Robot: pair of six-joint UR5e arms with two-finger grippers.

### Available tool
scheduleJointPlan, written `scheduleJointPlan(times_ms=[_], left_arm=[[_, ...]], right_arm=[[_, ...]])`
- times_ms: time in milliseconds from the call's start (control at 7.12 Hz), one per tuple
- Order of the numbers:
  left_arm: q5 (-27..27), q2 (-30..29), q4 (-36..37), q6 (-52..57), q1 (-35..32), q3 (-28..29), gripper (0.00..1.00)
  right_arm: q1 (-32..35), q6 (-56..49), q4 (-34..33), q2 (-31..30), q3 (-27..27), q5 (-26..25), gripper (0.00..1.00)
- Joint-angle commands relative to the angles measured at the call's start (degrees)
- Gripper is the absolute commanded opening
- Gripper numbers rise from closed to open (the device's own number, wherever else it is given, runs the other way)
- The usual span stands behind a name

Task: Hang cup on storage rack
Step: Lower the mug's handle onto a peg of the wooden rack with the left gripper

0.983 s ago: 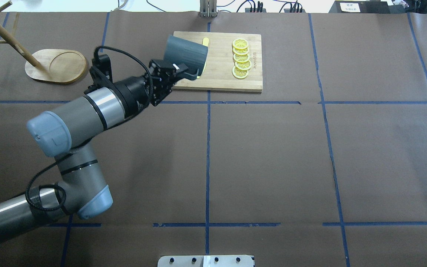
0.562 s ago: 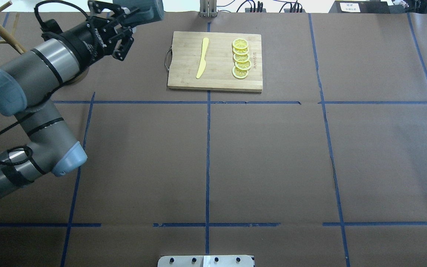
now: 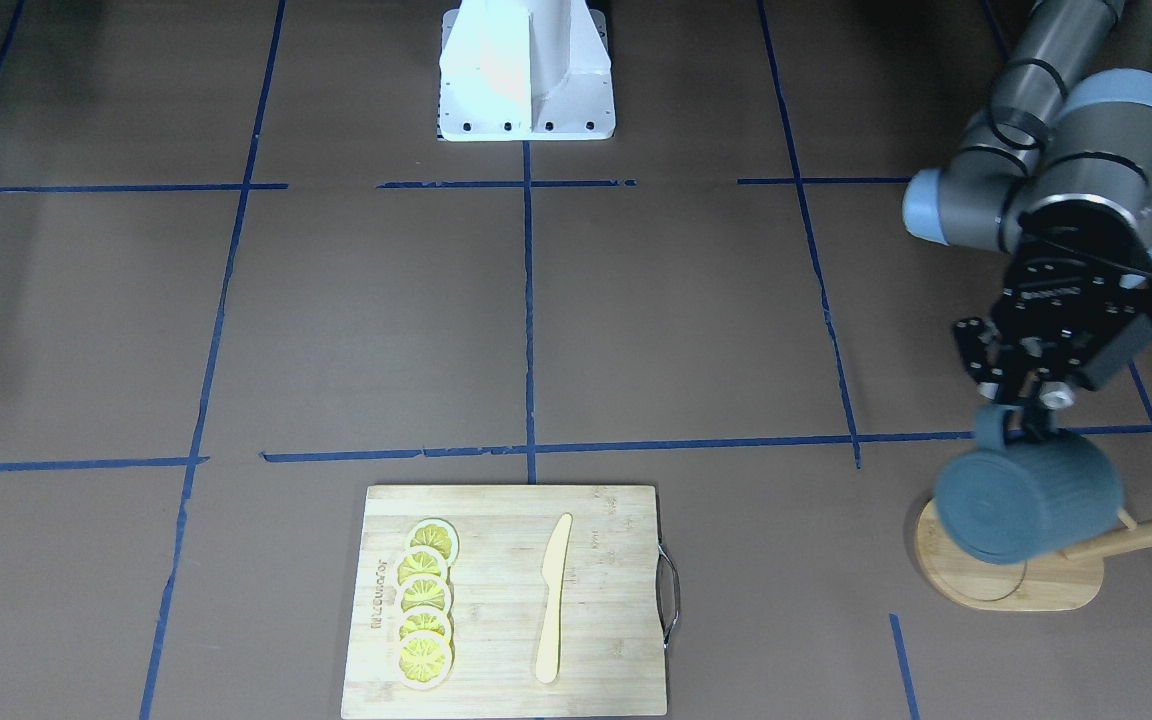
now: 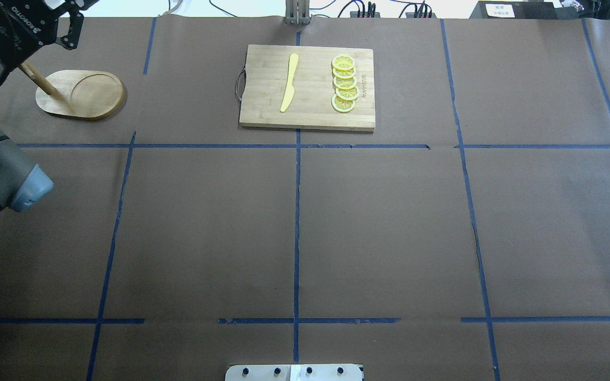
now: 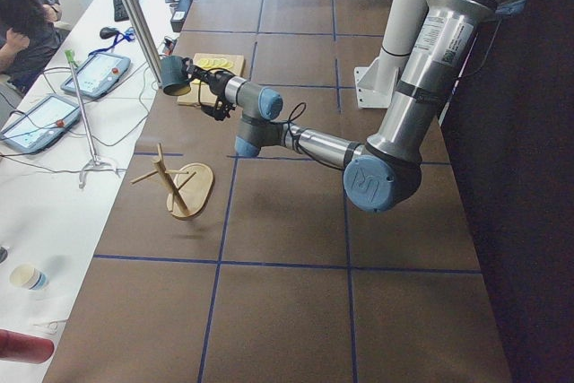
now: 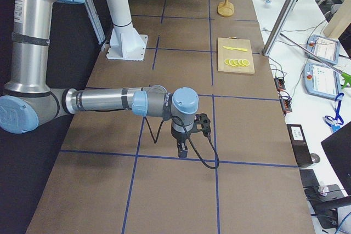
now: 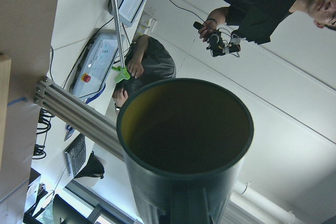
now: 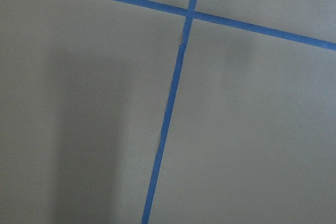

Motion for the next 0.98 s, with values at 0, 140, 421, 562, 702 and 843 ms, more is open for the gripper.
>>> scheduleJointPlan(times_ms=[0,140,421,562,702,843], left_arm=[[-1.8,0.2,-4.7,-1.9,-3.1,5.8,0.0],[-2.1,0.2,-4.8,-3.5,-4.6,7.4,0.0],[-2.6,0.2,-10.9,-4.0,-5.2,12.5,0.0],[-2.6,0.2,-12.8,-4.0,-5.1,14.1,0.0],[-2.6,0.3,-12.8,-4.0,-5.2,14.4,0.0],[-2.7,0.9,-13.1,-4.0,-5.1,14.4,0.0]], right_arm=[[0.0,-0.1,0.0,0.0,-0.1,0.0,1.0],[0.0,-0.2,0.0,-0.1,-0.1,0.0,1.0],[0.0,-0.2,0.0,-0.1,-0.1,0.0,1.0],[0.0,-0.2,0.0,-0.1,-0.1,0.0,1.0],[0.0,-0.2,0.0,-0.1,0.0,-0.1,1.0],[0.0,-0.2,0.0,-0.1,-0.1,-0.1,1.0]])
